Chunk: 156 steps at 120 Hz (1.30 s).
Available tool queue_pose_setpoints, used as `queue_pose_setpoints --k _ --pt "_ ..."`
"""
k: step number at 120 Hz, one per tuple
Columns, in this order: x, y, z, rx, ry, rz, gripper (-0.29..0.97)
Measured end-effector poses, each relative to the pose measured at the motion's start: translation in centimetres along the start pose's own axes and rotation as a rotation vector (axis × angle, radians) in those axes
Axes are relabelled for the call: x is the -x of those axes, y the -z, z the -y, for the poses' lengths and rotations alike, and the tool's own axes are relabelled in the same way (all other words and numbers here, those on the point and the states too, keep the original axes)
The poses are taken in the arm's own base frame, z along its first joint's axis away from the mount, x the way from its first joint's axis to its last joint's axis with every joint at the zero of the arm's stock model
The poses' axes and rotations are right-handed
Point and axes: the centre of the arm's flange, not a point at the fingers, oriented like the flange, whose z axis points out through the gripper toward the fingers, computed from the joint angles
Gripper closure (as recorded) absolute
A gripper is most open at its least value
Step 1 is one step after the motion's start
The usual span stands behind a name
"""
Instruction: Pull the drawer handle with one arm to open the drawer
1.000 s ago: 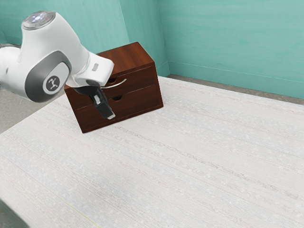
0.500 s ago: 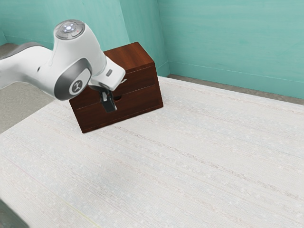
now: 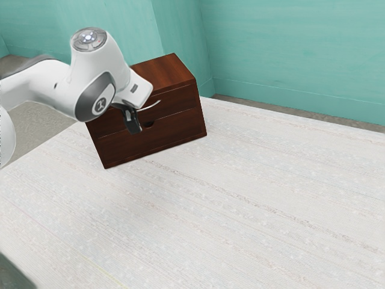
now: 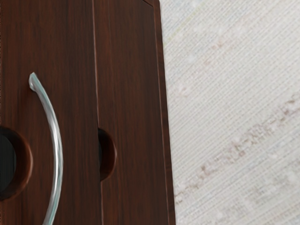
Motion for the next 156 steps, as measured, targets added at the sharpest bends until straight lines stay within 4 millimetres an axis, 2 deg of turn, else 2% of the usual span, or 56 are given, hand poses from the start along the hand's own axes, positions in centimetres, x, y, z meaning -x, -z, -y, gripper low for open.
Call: queue_pose_setpoints --k 45,93,114,133,156 --pt "-0.8 -1.4 0.4 -0.016 0.025 -0.043 0.00" --pt "-0.6 -3.6 2.5 -0.031 0.088 -0.041 0.00" --pt "-1.0 -4.3 2.1 -0.017 0.095 -0.044 0.00" --pt "-1.4 -5.8 1.5 0.002 0.094 -0.036 0.00" --pt "-1.3 -6.0 1.4 0.005 0.100 -0.034 0.00"
